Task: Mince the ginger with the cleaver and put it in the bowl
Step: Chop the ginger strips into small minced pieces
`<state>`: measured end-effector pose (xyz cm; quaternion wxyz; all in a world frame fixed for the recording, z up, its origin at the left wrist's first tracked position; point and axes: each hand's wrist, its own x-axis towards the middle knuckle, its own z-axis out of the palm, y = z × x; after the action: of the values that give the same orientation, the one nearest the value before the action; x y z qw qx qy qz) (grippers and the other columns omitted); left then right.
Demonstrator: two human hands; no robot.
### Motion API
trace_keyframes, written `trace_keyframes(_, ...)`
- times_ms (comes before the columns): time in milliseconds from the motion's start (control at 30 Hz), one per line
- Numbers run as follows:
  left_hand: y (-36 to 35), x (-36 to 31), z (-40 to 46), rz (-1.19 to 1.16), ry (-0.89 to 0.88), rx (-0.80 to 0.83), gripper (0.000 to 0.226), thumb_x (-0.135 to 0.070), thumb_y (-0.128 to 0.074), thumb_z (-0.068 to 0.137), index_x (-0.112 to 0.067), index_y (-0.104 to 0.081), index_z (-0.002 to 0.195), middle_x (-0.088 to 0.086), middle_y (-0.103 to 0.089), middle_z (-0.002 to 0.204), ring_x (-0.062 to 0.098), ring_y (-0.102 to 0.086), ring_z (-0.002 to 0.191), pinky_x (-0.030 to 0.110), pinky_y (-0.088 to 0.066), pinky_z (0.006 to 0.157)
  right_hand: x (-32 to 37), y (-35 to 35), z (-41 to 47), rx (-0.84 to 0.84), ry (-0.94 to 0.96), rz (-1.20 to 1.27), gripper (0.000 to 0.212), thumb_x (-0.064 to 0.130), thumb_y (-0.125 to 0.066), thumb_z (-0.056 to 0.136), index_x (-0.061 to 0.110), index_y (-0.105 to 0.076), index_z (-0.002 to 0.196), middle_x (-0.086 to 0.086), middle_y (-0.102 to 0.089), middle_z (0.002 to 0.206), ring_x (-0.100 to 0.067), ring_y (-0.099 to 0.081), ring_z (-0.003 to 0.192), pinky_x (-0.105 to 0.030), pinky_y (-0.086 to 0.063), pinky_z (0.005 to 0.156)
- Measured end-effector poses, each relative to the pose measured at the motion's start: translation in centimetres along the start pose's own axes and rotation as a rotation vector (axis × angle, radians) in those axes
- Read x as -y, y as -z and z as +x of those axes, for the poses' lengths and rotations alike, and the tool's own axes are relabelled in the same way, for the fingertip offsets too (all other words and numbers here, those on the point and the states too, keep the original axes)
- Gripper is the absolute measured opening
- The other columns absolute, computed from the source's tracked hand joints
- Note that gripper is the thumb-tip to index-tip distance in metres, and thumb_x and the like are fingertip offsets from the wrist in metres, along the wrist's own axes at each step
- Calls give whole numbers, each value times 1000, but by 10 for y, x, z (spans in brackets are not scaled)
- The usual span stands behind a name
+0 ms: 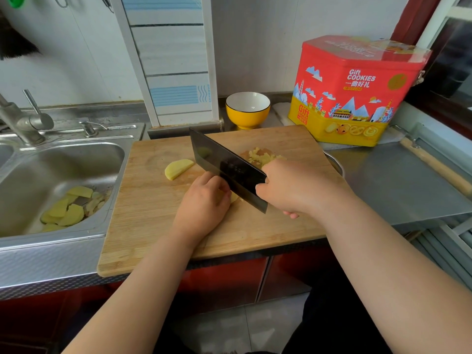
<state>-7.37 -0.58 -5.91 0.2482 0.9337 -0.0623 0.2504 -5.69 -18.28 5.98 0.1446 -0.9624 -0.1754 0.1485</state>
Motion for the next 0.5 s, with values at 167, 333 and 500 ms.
trace_keyframes(167, -2, 3, 1, 18, -13, 6, 5, -19, -64, 85, -14, -61, 86, -1, -55, 92, 14, -50, 81, 25, -43, 69, 8, -1, -1, 16, 1, -93, 29, 23, -44, 100, 10, -56, 123, -7, -58, 67, -20, -62, 57, -33, -58, 59)
trace_keyframes(333, -3, 4, 0, 27, -26, 5, 6, -17, -63, 84, -11, -61, 86, 1, -55, 91, 17, -52, 82, 25, -41, 68, 9, -9, 6, 50, -12, -95, 30, 22, -44, 101, 8, -57, 123, -8, -60, 70, -22, -61, 60, -33, -55, 59)
trace_keyframes(500, -3, 2, 0, 38, -14, 3, 6, -19, -63, 85, -14, -60, 87, -1, -55, 94, 16, -52, 84, 24, -41, 70, -4, -16, 10, 40, -53, 71, 29, 24, -45, 99, 9, -52, 123, -10, -61, 75, -23, -63, 57, -31, -56, 49)
